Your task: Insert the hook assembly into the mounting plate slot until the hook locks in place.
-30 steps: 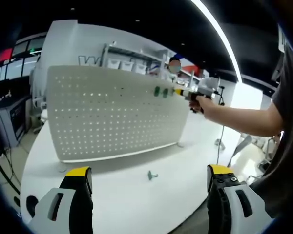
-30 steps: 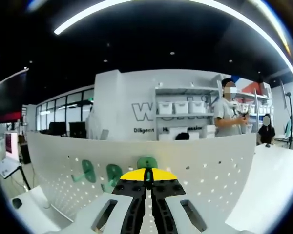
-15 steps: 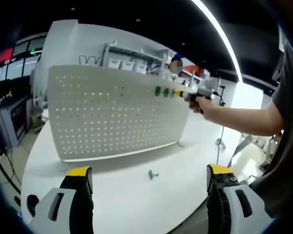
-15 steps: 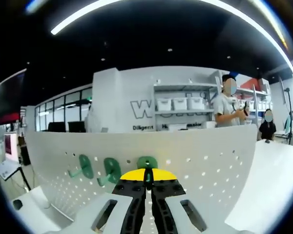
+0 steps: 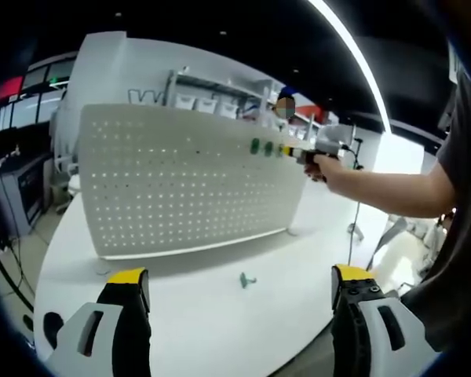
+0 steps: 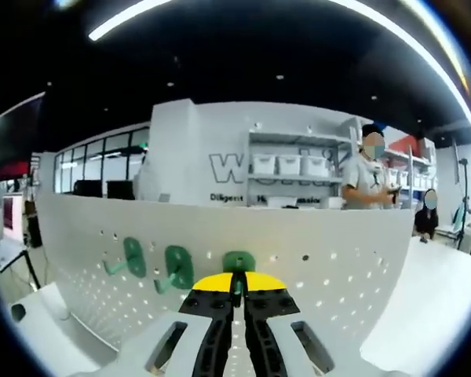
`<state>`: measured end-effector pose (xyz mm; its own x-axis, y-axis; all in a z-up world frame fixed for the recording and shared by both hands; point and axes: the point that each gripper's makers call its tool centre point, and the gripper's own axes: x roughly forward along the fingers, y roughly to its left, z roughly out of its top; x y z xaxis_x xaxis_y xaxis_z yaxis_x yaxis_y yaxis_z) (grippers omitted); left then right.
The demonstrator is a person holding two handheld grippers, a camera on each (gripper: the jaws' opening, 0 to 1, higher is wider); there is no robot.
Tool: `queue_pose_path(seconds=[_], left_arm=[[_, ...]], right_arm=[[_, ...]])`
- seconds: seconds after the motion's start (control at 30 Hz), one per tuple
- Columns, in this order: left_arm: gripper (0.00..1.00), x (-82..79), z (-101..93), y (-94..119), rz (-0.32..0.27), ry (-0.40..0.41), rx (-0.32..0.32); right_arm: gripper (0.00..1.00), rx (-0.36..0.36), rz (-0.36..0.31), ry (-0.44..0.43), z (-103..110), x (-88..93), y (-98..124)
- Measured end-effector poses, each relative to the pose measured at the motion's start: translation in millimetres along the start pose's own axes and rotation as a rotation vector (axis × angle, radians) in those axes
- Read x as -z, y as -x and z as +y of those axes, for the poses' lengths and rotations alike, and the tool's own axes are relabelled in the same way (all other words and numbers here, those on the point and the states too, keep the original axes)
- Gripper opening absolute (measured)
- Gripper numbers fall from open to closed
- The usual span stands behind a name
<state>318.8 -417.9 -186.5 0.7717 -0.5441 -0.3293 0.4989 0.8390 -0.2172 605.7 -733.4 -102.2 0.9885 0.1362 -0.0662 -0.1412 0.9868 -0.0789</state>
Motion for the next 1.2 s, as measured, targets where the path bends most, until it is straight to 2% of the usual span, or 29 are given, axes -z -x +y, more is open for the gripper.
queue_pose_path(seconds=[0.23, 0.37, 0.47, 0.67, 0.73, 0.9, 1.2], left_arm=[[0.97, -1.0, 1.4, 1, -0.001, -0.002, 0.004], [0.97, -1.2, 0.9, 2, -0.004, -0.001, 0.004], [0.97, -0.5, -0.2, 2, -0.003, 0.0, 0.007], [0.97, -3.9, -5.0, 3, -0.012, -0.013, 0.014], [0.98, -4.9, -5.9, 4, -0.015, -0.014, 0.014], [0.97, -4.3, -8.1, 6, -0.014, -0.017, 0.013], [0.97, -4.5, -15.7, 7, -0.014, -0.034, 0.022]], right_arm=[[0.07, 0.008, 0.003, -0.018, -4, 0.1, -1], [0.09, 0.015, -0.019, -0.031, -10, -7.9, -2], [0.1, 0.012, -0.031, 0.013, -8, -13.5, -1], [0.16, 0.004, -0.047, 0.022, -11, -21.2, 4], [0.18, 0.001, -0.056, 0.014, -12, -25.0, 10], [0.18, -0.026, -0.068, 0.078, -9, -29.5, 29], [0.19, -0.05, -0.072, 0.075, -11, -28.4, 67]])
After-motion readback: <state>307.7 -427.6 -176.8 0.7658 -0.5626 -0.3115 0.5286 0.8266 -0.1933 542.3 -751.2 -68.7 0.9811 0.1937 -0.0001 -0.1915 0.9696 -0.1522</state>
